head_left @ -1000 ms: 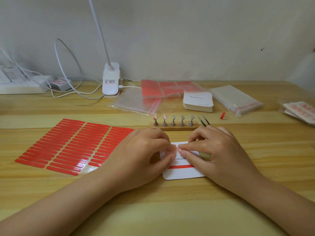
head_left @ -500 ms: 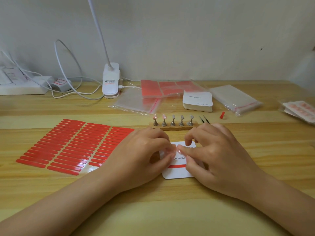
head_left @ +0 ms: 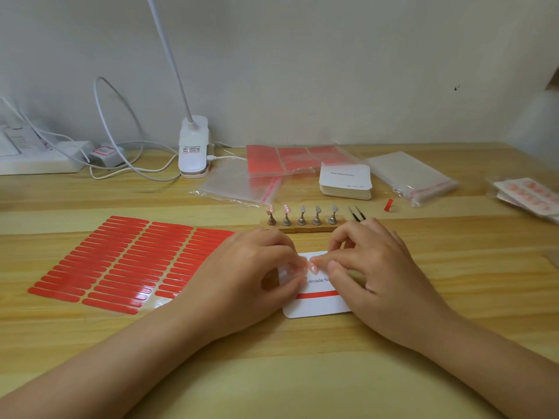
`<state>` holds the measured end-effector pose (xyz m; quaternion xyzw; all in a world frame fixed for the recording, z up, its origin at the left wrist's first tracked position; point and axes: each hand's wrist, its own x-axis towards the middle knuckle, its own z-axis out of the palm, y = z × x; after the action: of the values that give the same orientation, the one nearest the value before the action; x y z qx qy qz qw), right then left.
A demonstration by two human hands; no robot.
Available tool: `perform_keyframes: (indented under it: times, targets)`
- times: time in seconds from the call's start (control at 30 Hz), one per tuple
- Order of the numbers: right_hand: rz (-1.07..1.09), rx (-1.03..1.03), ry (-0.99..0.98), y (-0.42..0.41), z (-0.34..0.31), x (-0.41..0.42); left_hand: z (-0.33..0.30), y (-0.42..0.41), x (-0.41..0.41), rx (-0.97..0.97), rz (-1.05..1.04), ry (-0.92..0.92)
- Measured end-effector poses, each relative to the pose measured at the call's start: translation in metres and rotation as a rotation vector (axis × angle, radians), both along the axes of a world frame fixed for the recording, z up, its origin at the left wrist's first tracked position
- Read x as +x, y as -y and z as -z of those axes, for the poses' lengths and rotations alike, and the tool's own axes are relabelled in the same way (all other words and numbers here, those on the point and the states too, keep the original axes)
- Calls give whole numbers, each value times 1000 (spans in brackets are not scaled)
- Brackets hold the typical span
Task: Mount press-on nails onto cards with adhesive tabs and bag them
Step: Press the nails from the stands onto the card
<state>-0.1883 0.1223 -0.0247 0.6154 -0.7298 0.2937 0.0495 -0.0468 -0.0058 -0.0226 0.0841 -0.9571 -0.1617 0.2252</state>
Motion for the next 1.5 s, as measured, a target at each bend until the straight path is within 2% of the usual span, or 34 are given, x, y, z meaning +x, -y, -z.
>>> perform_keyframes:
  times: [0.2,0.63,0.87,1.1,1.27,1.5]
  targets:
    - [-3,-35,63,0,-2,-1,-1,0,0,1,7,3]
    - [-7,47,-24,1,-2,0,-12,3,0,88,24,65]
    - [-53,72,-122,-3,-4,5,-20,12,5,274,-52,9]
    - [-65,65,-61,-3,-4,5,-42,35,0,345,-134,-115]
    - [-68,59,-64,-3,-4,5,-31,46,-17,370,-183,18]
    - [-57,82,-88,0,-5,4,-16,42,-40,433,-202,23]
